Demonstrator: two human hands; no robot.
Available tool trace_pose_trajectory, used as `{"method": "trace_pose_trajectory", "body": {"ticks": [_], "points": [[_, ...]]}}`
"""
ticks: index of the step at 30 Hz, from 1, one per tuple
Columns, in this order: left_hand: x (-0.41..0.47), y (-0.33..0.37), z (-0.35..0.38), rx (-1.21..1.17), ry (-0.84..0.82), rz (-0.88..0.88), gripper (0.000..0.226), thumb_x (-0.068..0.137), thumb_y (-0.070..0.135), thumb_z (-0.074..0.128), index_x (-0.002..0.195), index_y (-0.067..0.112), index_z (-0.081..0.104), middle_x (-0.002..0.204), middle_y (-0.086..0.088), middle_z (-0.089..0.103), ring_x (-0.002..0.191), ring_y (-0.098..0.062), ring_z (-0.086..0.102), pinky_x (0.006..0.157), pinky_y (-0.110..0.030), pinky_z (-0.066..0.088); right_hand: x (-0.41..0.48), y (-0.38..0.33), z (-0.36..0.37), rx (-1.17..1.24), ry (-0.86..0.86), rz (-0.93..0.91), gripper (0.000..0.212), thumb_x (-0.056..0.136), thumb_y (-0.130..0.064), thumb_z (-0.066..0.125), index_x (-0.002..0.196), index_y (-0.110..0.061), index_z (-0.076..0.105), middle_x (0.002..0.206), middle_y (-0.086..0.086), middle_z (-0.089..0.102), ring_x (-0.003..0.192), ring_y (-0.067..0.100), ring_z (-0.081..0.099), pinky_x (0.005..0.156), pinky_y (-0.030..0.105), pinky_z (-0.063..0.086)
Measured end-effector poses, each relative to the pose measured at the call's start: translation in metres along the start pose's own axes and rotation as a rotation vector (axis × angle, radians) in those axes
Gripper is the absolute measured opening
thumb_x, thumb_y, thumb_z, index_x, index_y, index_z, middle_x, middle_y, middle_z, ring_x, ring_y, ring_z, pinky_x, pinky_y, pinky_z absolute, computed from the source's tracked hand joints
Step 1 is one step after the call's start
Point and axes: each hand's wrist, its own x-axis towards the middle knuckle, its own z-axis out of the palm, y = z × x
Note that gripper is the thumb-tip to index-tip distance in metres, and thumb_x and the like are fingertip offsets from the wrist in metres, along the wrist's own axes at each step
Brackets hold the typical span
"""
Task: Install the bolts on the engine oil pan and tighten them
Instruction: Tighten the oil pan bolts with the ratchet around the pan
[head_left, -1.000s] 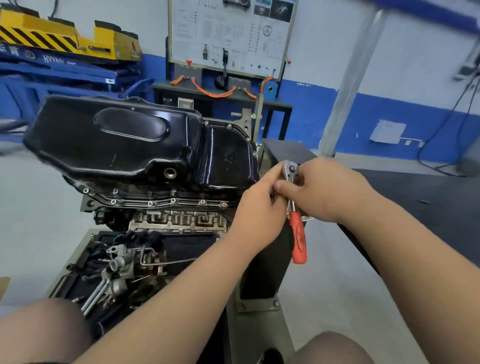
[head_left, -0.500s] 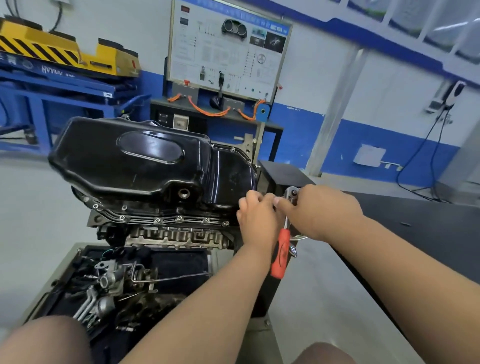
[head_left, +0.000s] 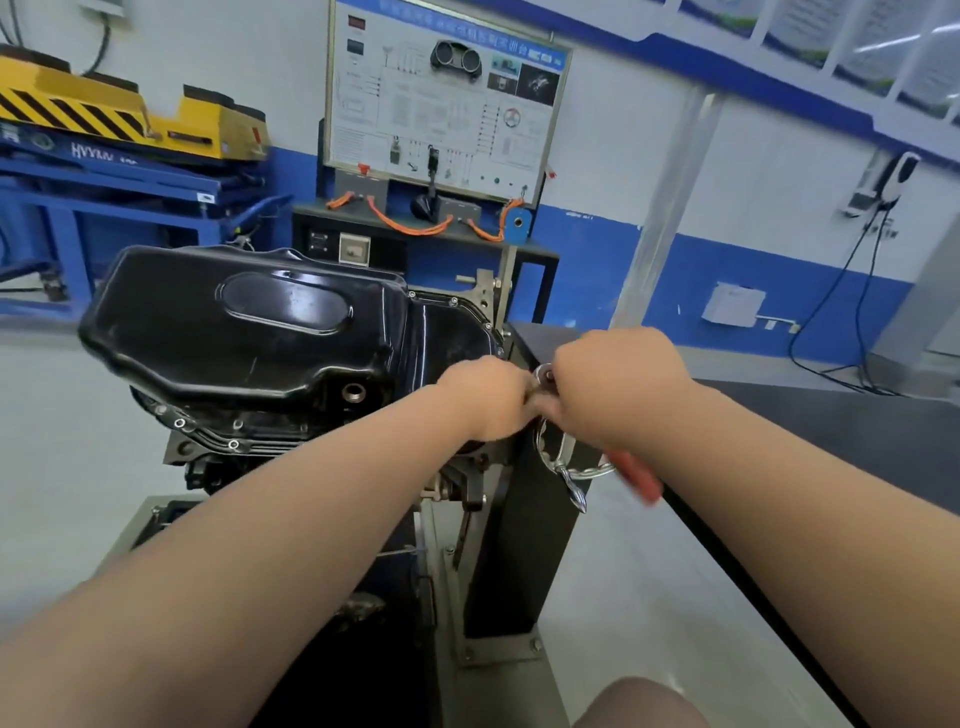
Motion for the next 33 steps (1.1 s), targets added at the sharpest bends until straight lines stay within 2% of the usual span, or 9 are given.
{"method": "trace_pose_trajectory", "body": {"ticks": [4, 9, 13, 17, 22, 26, 29, 31, 33], "points": [[0.0, 0.003, -0.013, 0.083, 0.114, -0.014, 0.011, 0.084, 0.016, 0.051, 0.074, 0.014, 0.055, 0.067, 0.003, 0.049, 0.061, -0.015, 0.051, 0.051, -0.026, 0.037, 0.007, -0.006, 0.008, 0.319, -0.122, 0.238, 0.057, 0.089, -0.066, 0.032, 0.061, -0.019, 0.048, 0.061, 0.001, 0.051, 0.056, 0.016, 0.049, 0.048, 0.027, 0.033], [-0.002, -0.002, -0.005, 0.024, 0.16, 0.04, 0.03, 0.085, 0.025, 0.063, 0.062, 0.022, 0.043, 0.062, 0.004, 0.048, 0.056, -0.013, 0.048, 0.049, -0.023, 0.031, 0.008, 0.0, 0.0, 0.118, -0.059, 0.121, 0.032, 0.089, -0.042, 0.054, 0.069, -0.019, 0.048, 0.064, -0.002, 0.046, 0.054, 0.013, 0.044, 0.044, 0.025, 0.028], [-0.004, -0.009, 0.002, -0.042, 0.112, 0.123, 0.032, 0.083, 0.023, 0.065, 0.062, 0.029, 0.041, 0.066, 0.009, 0.049, 0.059, -0.007, 0.047, 0.05, -0.019, 0.028, 0.006, 0.001, -0.007, -0.063, -0.059, -0.015, 0.022, 0.089, -0.023, 0.059, 0.08, -0.017, 0.04, 0.069, 0.0, 0.031, 0.071, 0.018, 0.036, 0.061, 0.034, 0.031], [-0.007, -0.018, 0.001, -0.102, 0.09, 0.152, 0.034, 0.084, 0.024, 0.066, 0.063, 0.036, 0.042, 0.067, 0.013, 0.05, 0.062, -0.004, 0.048, 0.054, -0.016, 0.028, 0.002, -0.003, -0.001, 0.073, -0.062, 0.033, 0.043, 0.091, -0.05, 0.048, 0.064, -0.017, 0.038, 0.064, -0.002, 0.043, 0.054, 0.014, 0.041, 0.051, 0.028, 0.033], [-0.01, -0.017, 0.0, 0.004, 0.048, 0.133, 0.034, 0.091, 0.019, 0.052, 0.059, 0.026, 0.042, 0.06, 0.008, 0.049, 0.058, -0.014, 0.05, 0.048, -0.019, 0.027, 0.007, -0.011, 0.001, 0.293, -0.214, 0.174, 0.063, 0.087, -0.072, 0.03, 0.065, -0.018, 0.052, 0.065, 0.002, 0.054, 0.06, 0.018, 0.054, 0.052, 0.029, 0.041], [-0.01, -0.012, -0.001, 0.018, 0.091, 0.172, 0.043, 0.096, 0.029, 0.049, 0.055, 0.026, 0.037, 0.053, 0.009, 0.042, 0.048, -0.006, 0.041, 0.046, -0.017, 0.022, 0.007, -0.007, -0.01, 0.083, -0.121, 0.024, 0.031, 0.09, -0.044, 0.055, 0.084, -0.014, 0.059, 0.07, -0.002, 0.048, 0.065, 0.015, 0.048, 0.055, 0.031, 0.039], [-0.007, -0.005, 0.0, 0.011, -0.008, 0.155, 0.036, 0.098, 0.025, 0.045, 0.062, 0.021, 0.041, 0.062, 0.004, 0.046, 0.054, -0.009, 0.042, 0.05, -0.021, 0.027, 0.007, -0.002, -0.013, -0.081, -0.056, -0.126, 0.013, 0.092, -0.024, 0.054, 0.102, -0.021, 0.061, 0.085, -0.001, 0.044, 0.085, 0.019, 0.039, 0.071, 0.036, 0.036], [-0.007, -0.006, 0.0, -0.069, 0.026, 0.114, 0.034, 0.096, 0.025, 0.048, 0.062, 0.018, 0.046, 0.062, 0.001, 0.05, 0.055, -0.013, 0.047, 0.052, -0.024, 0.031, 0.005, -0.004, -0.01, -0.08, 0.002, -0.104, 0.013, 0.093, -0.031, 0.053, 0.092, -0.021, 0.061, 0.077, -0.003, 0.044, 0.073, 0.017, 0.042, 0.068, 0.033, 0.034], [-0.009, -0.009, 0.002, -0.137, 0.109, 0.072, 0.034, 0.093, 0.027, 0.052, 0.06, 0.023, 0.045, 0.062, 0.004, 0.051, 0.056, -0.01, 0.048, 0.05, -0.022, 0.031, 0.004, -0.006, -0.003, 0.04, -0.007, 0.02, 0.04, 0.094, -0.05, 0.045, 0.072, -0.018, 0.053, 0.064, -0.002, 0.045, 0.055, 0.014, 0.042, 0.054, 0.028, 0.032]]}}
